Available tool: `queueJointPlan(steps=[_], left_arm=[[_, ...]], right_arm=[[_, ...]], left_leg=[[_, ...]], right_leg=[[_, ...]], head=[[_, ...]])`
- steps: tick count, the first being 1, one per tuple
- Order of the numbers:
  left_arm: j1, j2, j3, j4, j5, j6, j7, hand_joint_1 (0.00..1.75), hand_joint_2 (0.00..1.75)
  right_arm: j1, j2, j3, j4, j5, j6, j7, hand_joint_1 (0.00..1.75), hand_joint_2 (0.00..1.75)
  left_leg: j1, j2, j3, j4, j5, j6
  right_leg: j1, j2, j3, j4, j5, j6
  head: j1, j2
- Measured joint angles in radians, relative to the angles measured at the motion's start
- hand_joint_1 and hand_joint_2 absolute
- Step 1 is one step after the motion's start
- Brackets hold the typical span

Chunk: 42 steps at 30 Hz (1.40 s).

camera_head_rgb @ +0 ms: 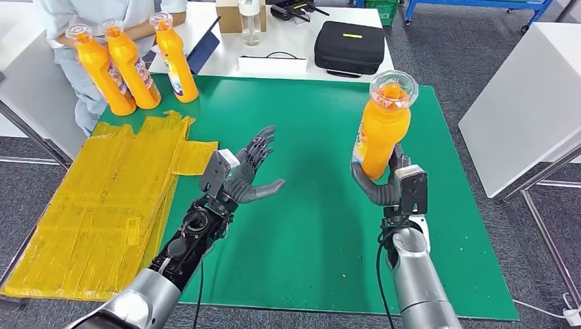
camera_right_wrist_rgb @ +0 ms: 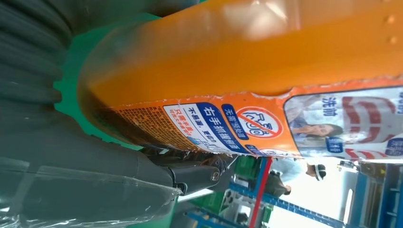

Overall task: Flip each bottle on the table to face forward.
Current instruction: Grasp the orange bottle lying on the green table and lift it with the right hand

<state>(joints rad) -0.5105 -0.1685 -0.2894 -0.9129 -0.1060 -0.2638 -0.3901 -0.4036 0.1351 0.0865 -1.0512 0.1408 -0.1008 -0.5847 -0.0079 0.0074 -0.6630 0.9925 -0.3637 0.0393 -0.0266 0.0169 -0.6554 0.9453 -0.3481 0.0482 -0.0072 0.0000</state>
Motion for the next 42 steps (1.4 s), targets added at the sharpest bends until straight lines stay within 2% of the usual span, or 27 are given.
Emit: queueJointPlan(steps=[4,7,9,13,15,22,34,42], left_arm=[[-0.002,0.007,-0.014,-0.012,0.042,-0.047,0.004,0.00,1.75],[-0.012,0.007,-0.026,-0.018,0.076,-0.061,0.023,0.00,1.75],[-0.023,0.006,-0.029,-0.020,0.083,-0.038,0.036,0.00,1.75],[-0.045,0.006,-0.031,-0.049,0.041,0.083,0.052,0.00,1.75],[-0.049,0.006,-0.031,-0.074,0.025,0.109,0.059,0.00,1.75],[-0.048,0.002,-0.039,-0.145,0.013,0.115,0.075,0.00,1.75],[-0.043,0.002,-0.041,-0.166,0.013,0.115,0.075,0.00,1.75],[-0.030,0.001,-0.055,-0.191,-0.007,0.122,0.072,0.00,1.75]], right_arm=[[-0.029,0.027,0.036,0.053,-0.072,0.196,-0.014,1.75,1.75],[-0.067,0.055,0.075,0.116,-0.080,0.242,-0.024,1.75,1.75],[-0.086,0.068,0.096,0.148,-0.081,0.241,-0.027,1.75,1.75],[-0.099,0.084,0.134,0.186,-0.079,0.223,-0.024,1.75,1.75],[-0.100,0.089,0.151,0.198,-0.074,0.216,-0.019,1.75,1.75],[-0.109,0.102,0.187,0.231,-0.069,0.211,-0.015,1.75,1.75],[-0.109,0.105,0.194,0.245,-0.069,0.211,-0.015,1.75,1.75],[-0.110,0.106,0.217,0.246,-0.020,0.161,-0.005,1.75,1.75]], left_leg=[[0.000,0.001,-0.001,0.000,0.000,0.000],[0.000,0.000,-0.001,0.000,0.001,0.000],[0.000,0.000,-0.001,0.000,0.001,0.000],[0.000,0.000,-0.001,0.000,0.001,-0.001],[0.000,0.000,-0.002,0.000,0.001,-0.001],[0.000,0.000,-0.004,0.000,0.001,-0.001],[0.000,0.000,-0.005,0.000,0.001,-0.001],[0.000,0.000,-0.005,0.000,0.001,-0.001]], right_leg=[[0.000,0.000,-0.002,0.000,0.000,0.000],[0.000,0.000,-0.002,0.000,0.000,0.000],[0.000,-0.001,-0.002,0.000,0.000,0.000],[0.000,-0.001,-0.002,0.001,0.000,0.000],[0.000,-0.001,-0.003,0.001,0.000,0.000],[0.000,-0.001,-0.005,0.001,0.000,0.000],[0.000,-0.001,-0.005,0.001,0.000,0.000],[0.000,-0.001,-0.006,0.001,0.000,0.000]], head=[[0.000,0.000],[0.000,0.000],[0.000,0.000],[0.000,0.000],[0.000,0.000],[0.000,0.000],[0.000,0.000],[0.000,0.000]])
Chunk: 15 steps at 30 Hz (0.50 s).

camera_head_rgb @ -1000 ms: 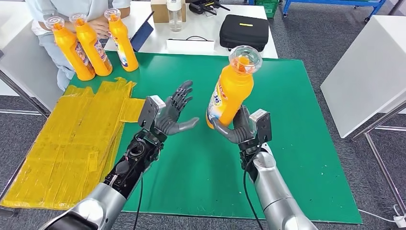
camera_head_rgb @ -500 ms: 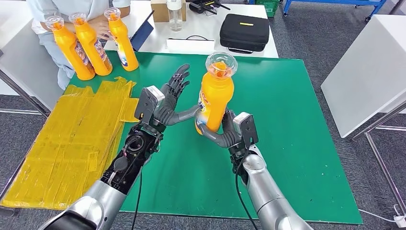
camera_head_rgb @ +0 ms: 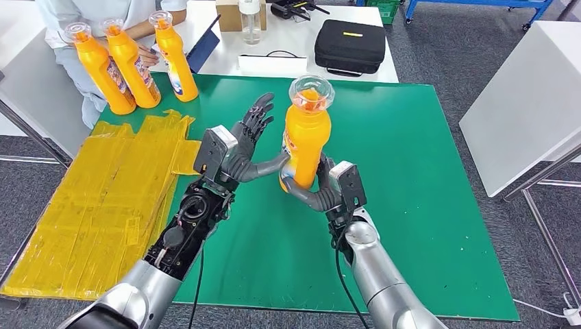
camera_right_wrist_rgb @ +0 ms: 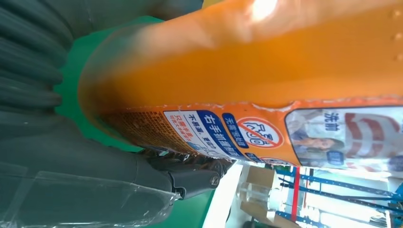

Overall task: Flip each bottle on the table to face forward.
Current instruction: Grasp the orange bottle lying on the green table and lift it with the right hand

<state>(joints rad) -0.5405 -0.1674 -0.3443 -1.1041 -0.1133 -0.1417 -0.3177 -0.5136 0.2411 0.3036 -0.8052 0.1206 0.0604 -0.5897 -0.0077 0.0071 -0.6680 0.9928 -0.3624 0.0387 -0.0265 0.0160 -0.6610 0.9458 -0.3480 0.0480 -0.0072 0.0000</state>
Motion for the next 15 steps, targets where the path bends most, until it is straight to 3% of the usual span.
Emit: queueJointPlan(steps=[6,15], left_arm=[[0.024,0.000,-0.018,-0.059,-0.019,0.000,-0.004,0.00,1.75],[0.056,0.001,-0.056,-0.113,-0.024,-0.024,-0.017,0.00,1.75]], right_arm=[[-0.003,0.000,0.021,0.007,0.011,-0.049,0.000,1.75,1.75],[-0.049,-0.015,-0.056,0.010,-0.008,-0.291,0.033,1.75,1.75]], left_leg=[[0.000,0.000,0.000,0.000,0.000,0.000],[-0.001,0.000,-0.001,0.000,0.000,0.000]], right_leg=[[0.000,0.000,-0.001,0.000,0.000,0.000],[0.000,0.000,-0.001,0.000,0.001,0.000]], head=[[0.000,0.000],[0.000,0.000]])
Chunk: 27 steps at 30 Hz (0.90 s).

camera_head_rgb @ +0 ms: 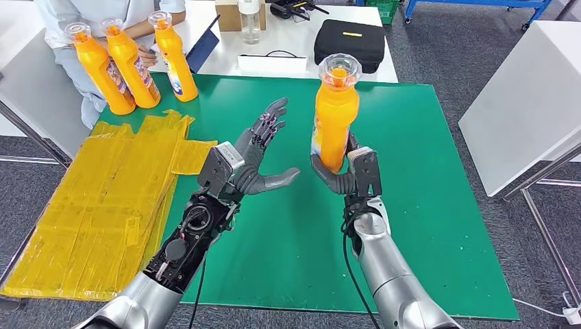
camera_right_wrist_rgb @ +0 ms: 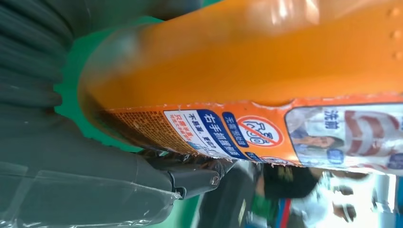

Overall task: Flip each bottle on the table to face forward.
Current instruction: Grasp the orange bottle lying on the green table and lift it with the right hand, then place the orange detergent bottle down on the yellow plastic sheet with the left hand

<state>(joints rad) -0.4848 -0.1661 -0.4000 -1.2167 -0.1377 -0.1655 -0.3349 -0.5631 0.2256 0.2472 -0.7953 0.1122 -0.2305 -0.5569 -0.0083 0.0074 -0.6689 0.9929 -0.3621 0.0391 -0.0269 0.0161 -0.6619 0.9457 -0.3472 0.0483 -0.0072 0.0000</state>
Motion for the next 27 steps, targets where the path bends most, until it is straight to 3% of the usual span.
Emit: queueJointPlan(steps=[18,27], left_arm=[[0.011,-0.001,-0.019,-0.024,0.000,0.007,0.000,0.00,1.75],[0.009,0.006,0.009,-0.010,-0.021,0.043,-0.032,0.00,1.75]], right_arm=[[-0.061,0.056,0.009,0.086,0.062,-0.012,0.005,1.75,1.75],[-0.044,0.091,0.165,0.122,0.273,0.019,-0.004,1.75,1.75]], left_leg=[[0.001,0.000,0.000,0.000,0.000,0.000],[0.002,0.000,-0.001,0.000,0.000,0.000]], right_leg=[[0.000,0.000,-0.001,0.001,0.000,0.000],[0.001,0.000,-0.002,0.001,-0.001,-0.001]], head=[[0.000,0.000],[0.000,0.000]])
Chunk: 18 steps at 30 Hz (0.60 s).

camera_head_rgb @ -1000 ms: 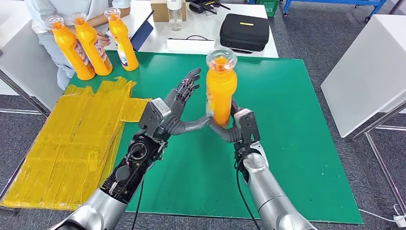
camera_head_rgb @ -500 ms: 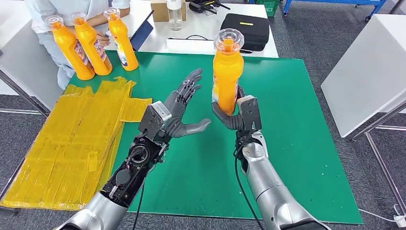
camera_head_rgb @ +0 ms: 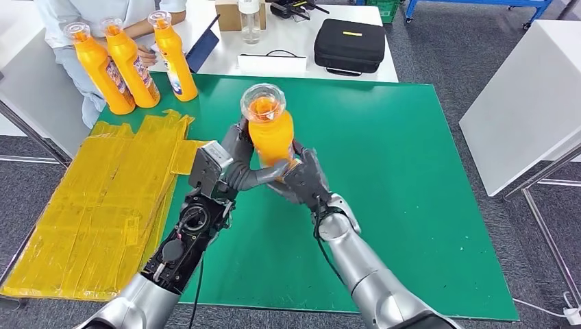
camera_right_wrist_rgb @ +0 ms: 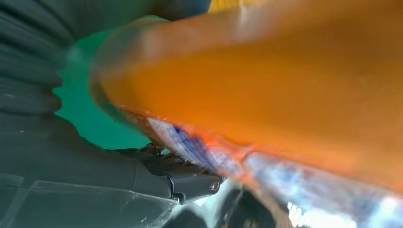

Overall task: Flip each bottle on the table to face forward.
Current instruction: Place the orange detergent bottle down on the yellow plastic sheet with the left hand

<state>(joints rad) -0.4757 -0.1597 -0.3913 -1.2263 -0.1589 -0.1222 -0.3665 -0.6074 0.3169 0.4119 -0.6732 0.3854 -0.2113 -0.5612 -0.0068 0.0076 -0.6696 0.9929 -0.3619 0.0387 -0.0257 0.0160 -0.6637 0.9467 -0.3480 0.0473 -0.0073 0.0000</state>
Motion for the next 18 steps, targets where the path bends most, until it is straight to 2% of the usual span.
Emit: queueJointPlan(steps=[9,18], left_arm=[[0.011,0.013,0.045,0.023,-0.014,0.018,-0.020,0.00,1.75],[0.027,0.013,0.055,0.035,-0.015,0.012,-0.031,0.00,1.75]], right_arm=[[0.018,0.002,0.109,0.011,0.098,-0.010,0.028,1.75,1.75],[0.024,-0.011,0.153,0.017,0.121,-0.006,0.039,1.75,1.75]], left_leg=[[0.000,-0.001,0.000,0.000,0.000,0.000],[0.000,0.000,0.000,0.000,0.000,0.000]], right_leg=[[0.000,0.000,0.000,0.000,0.000,0.000],[0.000,0.000,0.000,0.000,0.000,0.000]], head=[[0.000,0.000],[0.000,0.000]])
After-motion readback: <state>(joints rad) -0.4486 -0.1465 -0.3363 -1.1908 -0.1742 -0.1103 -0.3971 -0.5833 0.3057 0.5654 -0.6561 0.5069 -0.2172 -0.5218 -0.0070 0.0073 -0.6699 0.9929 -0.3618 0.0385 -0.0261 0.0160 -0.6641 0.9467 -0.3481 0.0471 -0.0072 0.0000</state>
